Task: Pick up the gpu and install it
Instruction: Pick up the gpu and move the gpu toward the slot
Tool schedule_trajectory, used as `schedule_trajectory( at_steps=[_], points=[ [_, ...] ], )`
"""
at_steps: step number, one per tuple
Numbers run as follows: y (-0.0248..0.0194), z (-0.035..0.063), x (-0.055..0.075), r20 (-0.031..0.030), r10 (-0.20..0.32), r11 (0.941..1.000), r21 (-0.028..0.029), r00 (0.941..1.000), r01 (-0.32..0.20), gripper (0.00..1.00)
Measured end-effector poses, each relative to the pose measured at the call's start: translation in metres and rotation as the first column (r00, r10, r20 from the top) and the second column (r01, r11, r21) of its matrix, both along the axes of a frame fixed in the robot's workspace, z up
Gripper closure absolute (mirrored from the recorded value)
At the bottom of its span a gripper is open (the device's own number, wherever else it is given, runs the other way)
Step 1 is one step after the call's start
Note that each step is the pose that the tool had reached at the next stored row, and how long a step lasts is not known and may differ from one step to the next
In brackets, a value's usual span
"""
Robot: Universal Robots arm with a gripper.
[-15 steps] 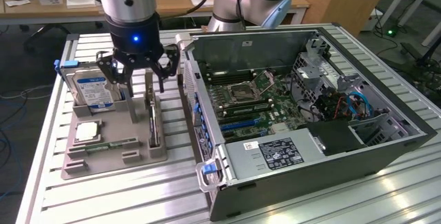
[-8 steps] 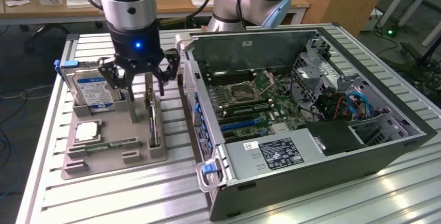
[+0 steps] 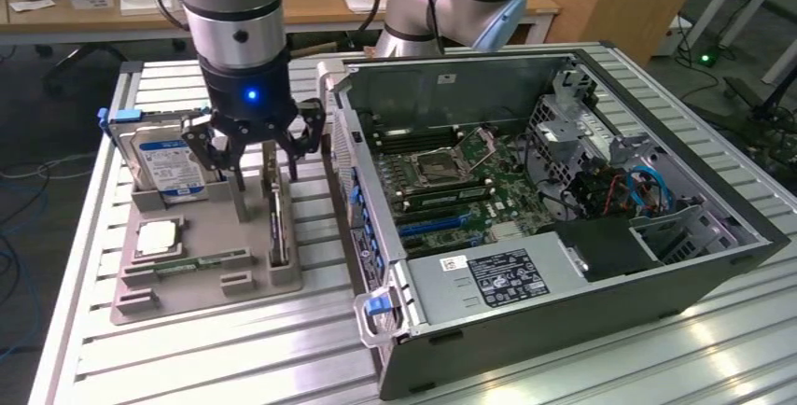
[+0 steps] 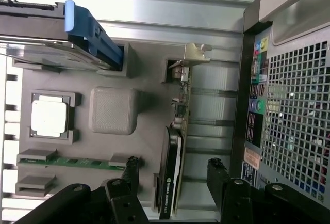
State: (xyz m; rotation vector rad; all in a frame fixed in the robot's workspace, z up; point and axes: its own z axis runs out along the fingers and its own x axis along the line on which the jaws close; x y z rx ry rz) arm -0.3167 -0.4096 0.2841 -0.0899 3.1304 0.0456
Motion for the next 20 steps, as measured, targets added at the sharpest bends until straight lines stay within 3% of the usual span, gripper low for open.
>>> schedule_trajectory(
  at_steps=[6, 20],
  points=[
    [-0.0001, -0.0101, -0.001, 0.0037, -0.013, 0.9999, -0.0004, 0.9999, 0.013, 0.35],
    [-0.0007, -0.0351, -0.001, 0.0046, -0.045, 0.9990, -0.0006, 0.9990, 0.045, 0.35]
  ],
)
